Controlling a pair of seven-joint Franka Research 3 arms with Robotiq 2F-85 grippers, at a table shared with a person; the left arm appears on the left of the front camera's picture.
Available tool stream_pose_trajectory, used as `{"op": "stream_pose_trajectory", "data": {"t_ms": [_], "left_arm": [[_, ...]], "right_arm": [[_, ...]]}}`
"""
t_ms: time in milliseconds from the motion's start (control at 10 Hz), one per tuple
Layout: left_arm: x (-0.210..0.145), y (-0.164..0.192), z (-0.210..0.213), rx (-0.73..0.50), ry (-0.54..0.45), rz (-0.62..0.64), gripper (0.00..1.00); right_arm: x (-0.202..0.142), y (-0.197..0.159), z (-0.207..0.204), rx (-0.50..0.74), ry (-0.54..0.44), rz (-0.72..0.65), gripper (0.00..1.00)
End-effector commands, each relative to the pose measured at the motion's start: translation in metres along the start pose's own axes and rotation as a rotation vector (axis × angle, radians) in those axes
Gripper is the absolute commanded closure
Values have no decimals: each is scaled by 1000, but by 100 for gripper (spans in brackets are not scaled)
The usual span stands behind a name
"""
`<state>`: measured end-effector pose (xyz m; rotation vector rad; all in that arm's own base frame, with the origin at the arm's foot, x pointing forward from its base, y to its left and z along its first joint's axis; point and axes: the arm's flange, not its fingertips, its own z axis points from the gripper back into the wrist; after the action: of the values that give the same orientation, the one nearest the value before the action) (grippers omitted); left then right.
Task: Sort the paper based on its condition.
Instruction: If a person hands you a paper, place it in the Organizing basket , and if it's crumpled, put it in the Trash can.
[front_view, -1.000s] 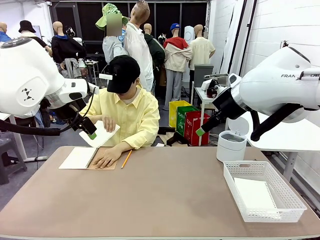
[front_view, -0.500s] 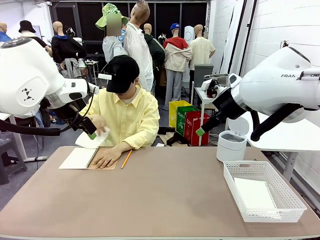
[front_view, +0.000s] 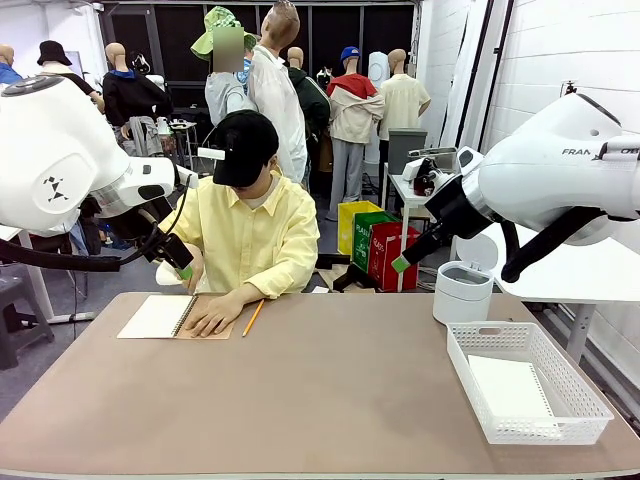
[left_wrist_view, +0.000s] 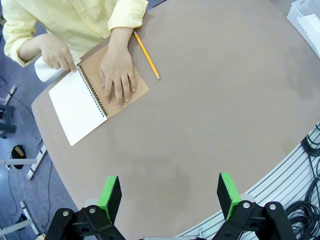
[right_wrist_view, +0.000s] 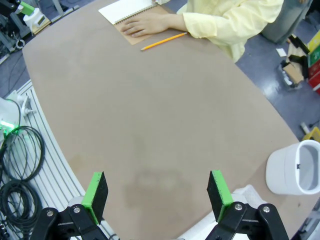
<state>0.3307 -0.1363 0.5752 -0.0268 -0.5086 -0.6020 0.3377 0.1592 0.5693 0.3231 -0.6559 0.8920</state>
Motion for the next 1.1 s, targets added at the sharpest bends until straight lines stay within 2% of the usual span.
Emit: {"op": "stream_pose_trajectory", "data": {"t_ms": [0,1000], "left_arm": [[-1,1,-1,-3,-9,1,0],[-1,1,-1,-3,-9,1,0]], "right_arm": [[0,0,0,-1,1,1,0],[0,0,0,-1,1,1,0]]}}
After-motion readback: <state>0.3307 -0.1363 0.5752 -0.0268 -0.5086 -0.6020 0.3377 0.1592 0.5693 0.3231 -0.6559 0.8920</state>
